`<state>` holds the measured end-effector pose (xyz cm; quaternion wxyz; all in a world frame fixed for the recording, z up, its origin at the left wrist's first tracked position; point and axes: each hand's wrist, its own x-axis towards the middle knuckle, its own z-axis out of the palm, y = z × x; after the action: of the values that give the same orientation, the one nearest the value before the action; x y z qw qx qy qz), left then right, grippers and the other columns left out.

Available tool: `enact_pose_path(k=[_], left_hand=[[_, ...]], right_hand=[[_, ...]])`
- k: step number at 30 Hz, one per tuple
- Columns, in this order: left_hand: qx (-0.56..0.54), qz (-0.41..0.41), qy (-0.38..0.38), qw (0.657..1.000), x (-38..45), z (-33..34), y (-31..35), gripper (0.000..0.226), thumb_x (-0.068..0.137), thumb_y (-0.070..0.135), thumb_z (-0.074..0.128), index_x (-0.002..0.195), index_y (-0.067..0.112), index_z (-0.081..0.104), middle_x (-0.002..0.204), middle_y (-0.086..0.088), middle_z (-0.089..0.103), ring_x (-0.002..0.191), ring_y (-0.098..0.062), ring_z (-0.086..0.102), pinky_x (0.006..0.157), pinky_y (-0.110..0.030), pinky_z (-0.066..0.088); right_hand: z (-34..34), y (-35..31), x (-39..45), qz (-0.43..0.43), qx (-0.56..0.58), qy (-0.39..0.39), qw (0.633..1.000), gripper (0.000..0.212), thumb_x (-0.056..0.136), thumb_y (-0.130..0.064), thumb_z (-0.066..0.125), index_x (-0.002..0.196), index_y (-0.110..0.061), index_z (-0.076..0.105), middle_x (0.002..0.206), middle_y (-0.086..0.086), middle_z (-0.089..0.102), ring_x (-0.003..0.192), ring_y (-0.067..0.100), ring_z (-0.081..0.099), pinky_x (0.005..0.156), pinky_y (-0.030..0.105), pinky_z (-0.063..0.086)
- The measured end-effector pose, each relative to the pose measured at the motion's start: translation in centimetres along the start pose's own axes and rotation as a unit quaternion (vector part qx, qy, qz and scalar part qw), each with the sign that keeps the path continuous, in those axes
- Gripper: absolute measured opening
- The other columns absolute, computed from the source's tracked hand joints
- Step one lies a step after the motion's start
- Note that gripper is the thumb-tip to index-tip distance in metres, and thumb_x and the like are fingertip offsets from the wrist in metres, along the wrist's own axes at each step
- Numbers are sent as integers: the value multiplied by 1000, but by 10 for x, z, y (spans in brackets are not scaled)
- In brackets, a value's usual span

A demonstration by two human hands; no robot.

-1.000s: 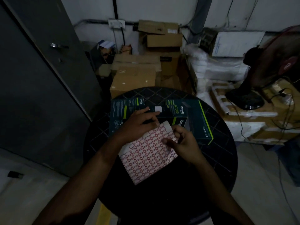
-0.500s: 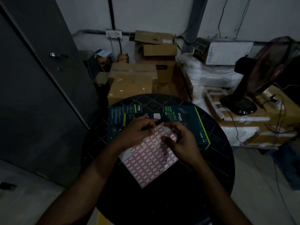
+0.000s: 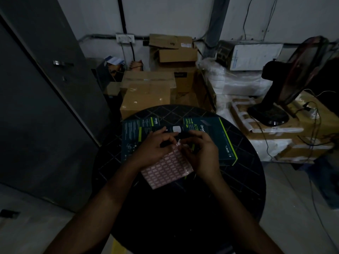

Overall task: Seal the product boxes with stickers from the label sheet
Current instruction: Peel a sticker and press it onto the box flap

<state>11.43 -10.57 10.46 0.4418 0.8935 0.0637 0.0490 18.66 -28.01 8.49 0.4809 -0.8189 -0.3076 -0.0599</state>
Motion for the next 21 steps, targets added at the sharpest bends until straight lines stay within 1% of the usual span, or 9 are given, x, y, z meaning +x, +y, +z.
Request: enact_pose_path(k=[2,5,6,8,9,12,14,17,21], left_hand=[[-3,-1,8,1000,0,1,-1,6,95,24,63,95,28,67,147,19,47,150,-12,15,121,-53,-3],[-11,2,11,1000,1,1,-3,7,93,23,65,94,29,69,145,19,49,150,-13,16,121,-57,0],[-14,4,11,1000,1,1,-4,7,93,24,66,94,31,69,145,19,49,150,-13,16,121,-59,2],[-12,8,10,1000,2,1,-4,6,91,26,68,94,31,70,145,19,49,149,-13,17,120,-60,4],[-9,10,9,1000,3,1,-4,6,91,27,68,93,32,70,145,19,49,149,-13,17,120,-60,3],[-9,16,15,1000,4,1,-5,10,91,24,69,91,34,69,145,18,50,150,-14,18,120,-60,4],[-4,17,20,1000,5,1,-5,11,91,22,69,93,33,69,143,20,51,150,-14,18,120,-60,6],[7,18,25,999,6,1,-6,8,91,22,69,94,29,71,141,22,50,149,-14,19,119,-59,8],[20,21,27,999,9,0,-4,10,90,24,70,92,33,69,144,18,50,149,-16,20,120,-57,5]], right_hand=[[1,-1,1,-11,-26,-1,1000,14,82,-18,80,95,-20,78,127,-6,61,118,10,53,89,6,36],[0,-1,1,-25,-35,-17,999,17,82,-24,79,98,-21,79,131,-4,61,122,16,51,91,23,44],[-1,-1,2,-25,-27,-26,999,19,82,-27,80,100,-22,79,132,-4,60,123,17,50,92,25,45],[-1,-1,1,-16,-19,-28,999,26,78,-30,83,103,-23,77,134,-6,57,124,16,48,90,20,42],[-1,-2,1,-11,-21,-17,1000,28,76,-29,85,102,-24,76,133,-7,55,124,16,47,90,21,43],[1,-2,1,-5,-24,12,1000,25,75,-30,86,96,-26,74,134,-4,53,123,20,47,90,34,46],[2,-1,1,-17,-34,8,999,19,77,-30,84,94,-25,78,136,-2,54,123,22,46,90,35,45],[2,-1,0,-29,-46,14,998,21,78,-28,84,98,-26,78,137,-1,54,124,23,47,89,31,44],[1,-2,3,-19,-34,28,999,19,76,-28,84,94,-25,78,137,-2,54,124,23,47,90,30,44]])
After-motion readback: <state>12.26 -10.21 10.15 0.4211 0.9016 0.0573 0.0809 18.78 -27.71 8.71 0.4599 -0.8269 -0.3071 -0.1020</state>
